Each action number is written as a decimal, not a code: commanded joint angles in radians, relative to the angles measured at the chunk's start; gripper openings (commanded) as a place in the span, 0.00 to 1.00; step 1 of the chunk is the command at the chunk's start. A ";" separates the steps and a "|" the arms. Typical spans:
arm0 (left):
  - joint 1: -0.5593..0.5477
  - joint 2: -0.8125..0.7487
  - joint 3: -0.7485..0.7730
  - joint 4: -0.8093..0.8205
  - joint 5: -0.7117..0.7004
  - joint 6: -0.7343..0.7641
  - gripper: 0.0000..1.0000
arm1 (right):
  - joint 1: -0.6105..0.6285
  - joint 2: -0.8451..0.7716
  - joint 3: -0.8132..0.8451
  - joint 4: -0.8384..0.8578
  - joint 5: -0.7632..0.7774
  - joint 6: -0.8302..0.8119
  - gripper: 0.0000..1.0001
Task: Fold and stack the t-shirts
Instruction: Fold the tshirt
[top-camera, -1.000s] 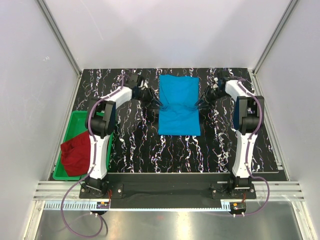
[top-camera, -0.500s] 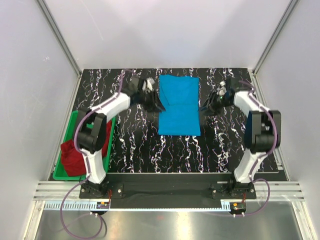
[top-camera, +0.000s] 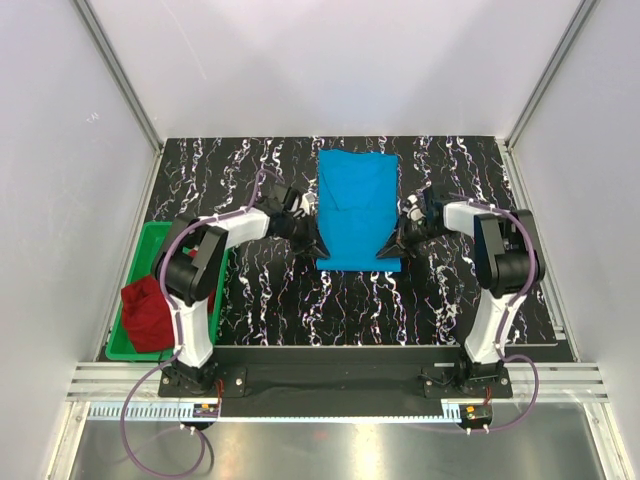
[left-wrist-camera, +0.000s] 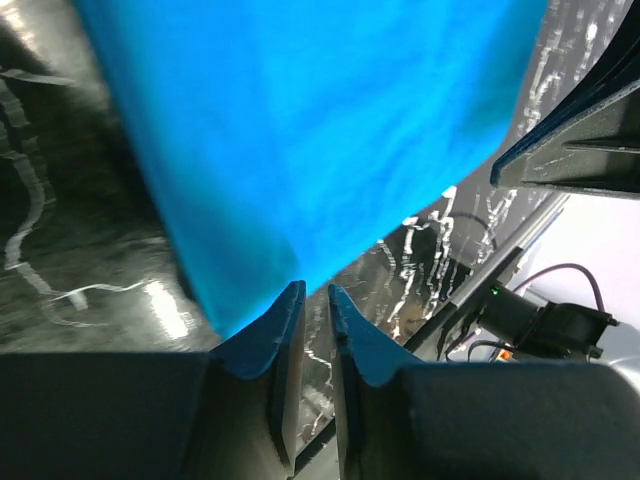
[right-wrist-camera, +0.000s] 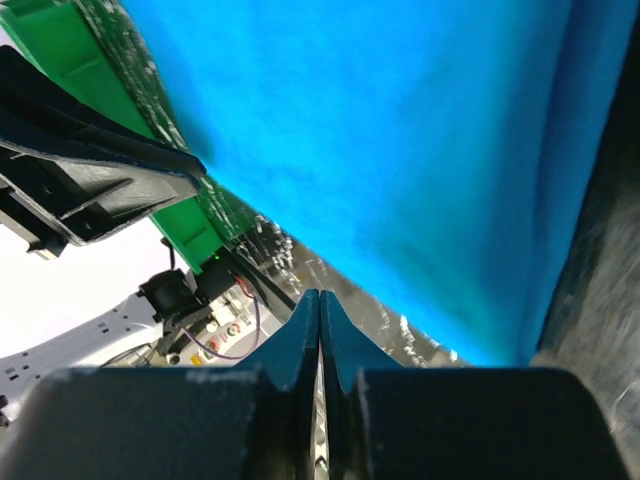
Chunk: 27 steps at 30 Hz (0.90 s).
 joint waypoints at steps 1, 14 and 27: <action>0.003 0.019 -0.038 0.048 -0.008 0.011 0.18 | 0.000 0.062 0.030 -0.031 -0.039 -0.072 0.04; 0.022 -0.080 -0.127 -0.062 -0.069 0.126 0.17 | -0.072 -0.068 -0.099 -0.110 0.114 -0.069 0.03; 0.061 0.098 0.314 -0.021 0.064 0.027 0.27 | -0.075 0.160 0.301 0.050 -0.002 0.085 0.15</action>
